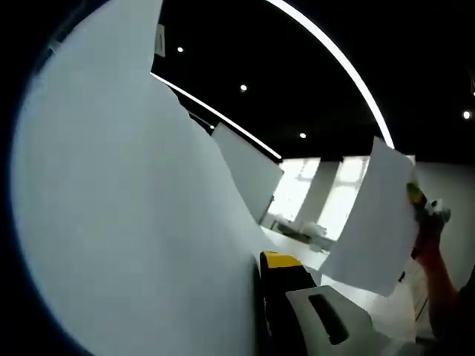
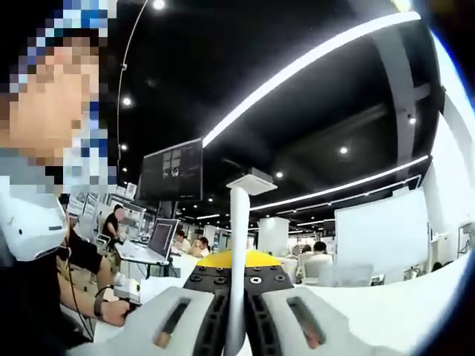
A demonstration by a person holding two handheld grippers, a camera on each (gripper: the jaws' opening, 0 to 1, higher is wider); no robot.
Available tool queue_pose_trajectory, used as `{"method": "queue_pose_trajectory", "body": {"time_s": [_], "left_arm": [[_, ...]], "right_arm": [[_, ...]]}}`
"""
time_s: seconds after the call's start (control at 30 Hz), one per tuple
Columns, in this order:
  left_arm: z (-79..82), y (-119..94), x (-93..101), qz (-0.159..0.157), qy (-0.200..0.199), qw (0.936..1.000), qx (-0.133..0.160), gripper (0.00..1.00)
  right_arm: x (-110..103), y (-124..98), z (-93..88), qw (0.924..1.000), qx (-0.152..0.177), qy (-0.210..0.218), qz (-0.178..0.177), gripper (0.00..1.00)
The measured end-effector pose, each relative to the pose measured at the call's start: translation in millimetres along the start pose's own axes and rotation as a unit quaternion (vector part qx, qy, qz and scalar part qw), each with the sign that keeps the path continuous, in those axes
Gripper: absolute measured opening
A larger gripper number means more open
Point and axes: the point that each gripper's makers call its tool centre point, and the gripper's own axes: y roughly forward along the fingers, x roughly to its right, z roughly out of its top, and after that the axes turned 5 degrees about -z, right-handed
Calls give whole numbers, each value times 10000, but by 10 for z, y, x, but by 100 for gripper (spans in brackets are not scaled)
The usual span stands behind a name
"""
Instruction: Organize the stack of printing papers by aligning and flattening the scattered papers on the table
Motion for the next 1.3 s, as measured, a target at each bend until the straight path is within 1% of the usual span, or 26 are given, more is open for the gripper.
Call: {"method": "queue_pose_trajectory", "body": {"time_s": [0.73,0.9,1.3], "left_arm": [[-13,5,-6,-7,9,10000,-13,10],[-17,3,-2,-8,7,10000,-11,10],[-10,-3,-20,-15,-8,10000,-2,10]], "right_arm": [[-217,37,191,9995,-19,-144,268,0],[-295,42,222,9991,-26,-170,394,0],[-342,51,210,9988,-33,-65,477,0]]}}
